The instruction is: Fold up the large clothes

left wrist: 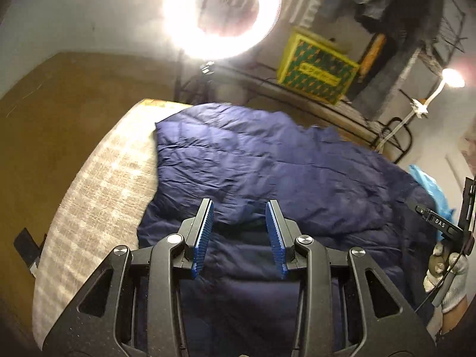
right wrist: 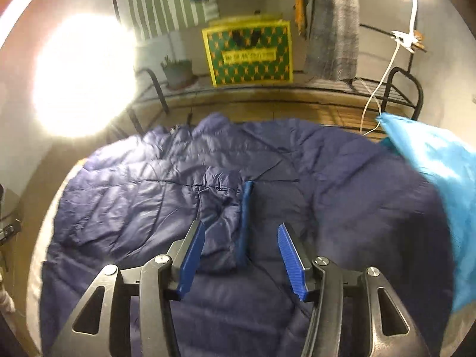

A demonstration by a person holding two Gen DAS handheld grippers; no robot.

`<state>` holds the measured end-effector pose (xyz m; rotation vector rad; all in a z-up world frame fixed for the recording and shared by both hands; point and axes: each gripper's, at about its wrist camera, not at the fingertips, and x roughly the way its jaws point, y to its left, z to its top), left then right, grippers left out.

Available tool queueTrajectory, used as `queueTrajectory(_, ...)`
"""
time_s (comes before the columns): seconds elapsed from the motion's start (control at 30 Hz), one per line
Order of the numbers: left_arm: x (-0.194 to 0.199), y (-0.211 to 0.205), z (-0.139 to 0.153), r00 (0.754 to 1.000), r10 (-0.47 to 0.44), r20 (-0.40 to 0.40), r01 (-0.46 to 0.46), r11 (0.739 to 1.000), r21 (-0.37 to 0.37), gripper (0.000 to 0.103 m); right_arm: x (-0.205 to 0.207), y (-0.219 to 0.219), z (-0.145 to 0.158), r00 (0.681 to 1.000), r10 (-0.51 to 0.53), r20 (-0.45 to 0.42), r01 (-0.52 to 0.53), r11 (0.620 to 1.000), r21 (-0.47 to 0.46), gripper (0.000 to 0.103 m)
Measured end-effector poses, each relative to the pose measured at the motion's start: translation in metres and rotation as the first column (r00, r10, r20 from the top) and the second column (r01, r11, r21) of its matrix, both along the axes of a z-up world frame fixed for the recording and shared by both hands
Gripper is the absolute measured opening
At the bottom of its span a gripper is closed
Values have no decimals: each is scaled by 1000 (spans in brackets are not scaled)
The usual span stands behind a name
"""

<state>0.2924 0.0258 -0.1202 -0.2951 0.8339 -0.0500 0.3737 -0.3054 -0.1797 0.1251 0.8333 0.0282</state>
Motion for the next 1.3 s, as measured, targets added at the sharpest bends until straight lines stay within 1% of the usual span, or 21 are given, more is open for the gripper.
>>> queueTrajectory(0.07, -15, -9, 16, 1000, -17, 26, 17, 1000, 4, 36, -21, -11, 17, 1000, -8, 24, 7, 1000, 31, 54)
queueTrajectory(0.13, -32, -18, 31, 998, -33, 53, 33, 999, 1, 36, -46, -22, 33, 998, -20, 51, 18, 999, 43, 54)
queueTrajectory(0.23, -59, -31, 49, 995, -59, 81, 61, 998, -25, 36, -85, -41, 56, 994, -49, 93, 44, 997, 59, 54)
queueTrajectory(0.37, -85, -50, 56, 988, -110, 108, 114, 993, -27, 36, -132, -66, 72, 988, -96, 117, 89, 994, 68, 54)
queueTrajectory(0.5, -97, -72, 51, 978, -184, 95, 184, 983, 11, 36, -178, -87, 75, 983, -140, 116, 134, 989, 54, 54)
queueTrajectory(0.57, -99, -80, 48, 973, -216, 83, 215, 976, 16, 36, -201, -101, 70, 980, -168, 106, 164, 986, 42, 54)
queueTrajectory(0.63, -102, -86, 45, 969, -235, 74, 232, 972, 38, 36, -225, -118, 63, 974, -209, 86, 207, 978, 33, 54)
queueTrajectory(0.7, -104, -90, 43, 968, -242, 70, 239, 970, 48, 36, -243, -135, 56, 966, -252, 62, 250, 967, 39, 54)
queueTrajectory(0.77, -104, -93, 41, 967, -245, 64, 243, 969, 47, 36, -261, -157, 45, 951, -309, 31, 307, 950, 60, 55)
queueTrajectory(0.83, -102, -94, 38, 967, -247, 60, 244, 969, 48, 36, -279, -180, 32, 928, -372, -7, 372, 925, 76, 62)
queueTrajectory(0.9, -101, -97, 36, 967, -251, 54, 248, 967, 55, 36, -290, -199, 16, 901, -430, -52, 433, 897, 82, 65)
queueTrajectory(1.0, -98, -101, 31, 965, -259, 37, 257, 965, 53, 36, -302, -223, -13, 862, -488, -140, 502, 860, 94, 65)
queueTrajectory(1.1, -96, -105, 27, 964, -266, 25, 264, 963, 57, 36, -304, -239, -43, 829, -510, -230, 541, 835, 101, 65)
queueTrajectory(1.23, -95, -105, 24, 964, -265, 18, 263, 963, 56, 36, -304, -251, -67, 782, -541, -309, 592, 801, 94, 65)
queueTrajectory(1.3, -94, -104, 22, 965, -261, 11, 261, 964, 50, 36, -304, -253, -76, 768, -543, -339, 602, 793, 95, 65)
